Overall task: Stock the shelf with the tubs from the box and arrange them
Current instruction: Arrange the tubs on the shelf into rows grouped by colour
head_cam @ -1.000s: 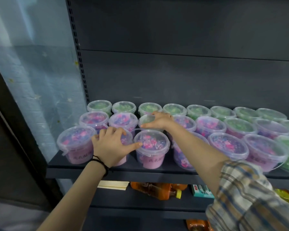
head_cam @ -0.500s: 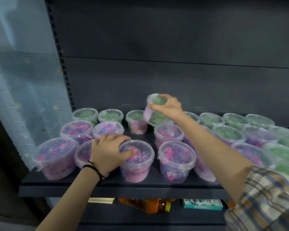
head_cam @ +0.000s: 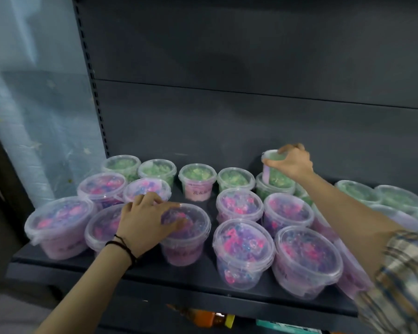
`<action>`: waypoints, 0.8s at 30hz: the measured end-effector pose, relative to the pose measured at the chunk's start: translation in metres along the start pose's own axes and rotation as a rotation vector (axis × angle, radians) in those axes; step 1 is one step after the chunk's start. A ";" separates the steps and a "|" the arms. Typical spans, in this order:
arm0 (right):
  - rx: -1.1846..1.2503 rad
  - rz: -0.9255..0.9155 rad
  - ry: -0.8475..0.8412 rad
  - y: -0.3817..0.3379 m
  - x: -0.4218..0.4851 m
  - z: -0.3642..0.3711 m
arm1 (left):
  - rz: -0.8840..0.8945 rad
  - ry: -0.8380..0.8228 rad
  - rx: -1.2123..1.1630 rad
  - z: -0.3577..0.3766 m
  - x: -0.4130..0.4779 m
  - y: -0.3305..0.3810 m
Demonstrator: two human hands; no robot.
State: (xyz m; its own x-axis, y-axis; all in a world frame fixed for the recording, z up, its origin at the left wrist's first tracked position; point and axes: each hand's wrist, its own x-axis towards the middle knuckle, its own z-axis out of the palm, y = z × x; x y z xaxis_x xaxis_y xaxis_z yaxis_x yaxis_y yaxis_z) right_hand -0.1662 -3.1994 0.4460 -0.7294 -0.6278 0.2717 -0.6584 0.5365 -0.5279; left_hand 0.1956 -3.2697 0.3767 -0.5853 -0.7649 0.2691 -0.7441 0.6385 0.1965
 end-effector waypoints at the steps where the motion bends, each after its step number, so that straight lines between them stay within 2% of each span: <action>1: -0.018 -0.007 -0.019 0.000 0.002 0.001 | -0.012 0.008 0.012 0.001 0.004 0.001; 6: -0.167 -0.030 -0.008 0.001 0.002 0.000 | -0.048 0.033 0.093 0.011 0.030 0.009; 13: -0.075 -0.018 -0.136 0.018 -0.007 -0.004 | -0.064 0.042 0.119 0.018 0.049 0.031; 14: -0.047 -0.015 -0.143 0.020 -0.009 -0.003 | -0.023 0.107 0.075 0.020 0.047 0.037; 16: 0.043 -0.007 -0.111 0.024 -0.012 0.000 | 0.153 0.257 -0.163 0.020 0.038 0.054; 17: 0.098 -0.001 -0.089 0.026 -0.014 0.002 | 0.262 0.254 -0.302 0.018 0.031 0.064; 19: 0.195 0.018 -0.060 0.030 -0.018 0.005 | 0.414 0.037 -0.429 0.014 0.013 0.083; 21: 0.224 0.028 -0.053 0.033 -0.021 0.007 | 0.434 -0.189 -0.356 0.012 -0.003 0.096; 24: 0.237 0.021 -0.039 0.034 -0.023 0.006 | 0.383 -0.228 -0.267 0.016 -0.017 0.096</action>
State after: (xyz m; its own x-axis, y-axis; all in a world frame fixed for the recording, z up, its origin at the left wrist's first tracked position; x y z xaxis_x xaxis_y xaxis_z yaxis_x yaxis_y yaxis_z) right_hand -0.1707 -3.1700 0.4173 -0.7318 -0.6415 0.2301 -0.5778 0.4051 -0.7085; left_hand 0.1285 -3.1969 0.3757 -0.8770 -0.4523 0.1623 -0.3721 0.8529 0.3662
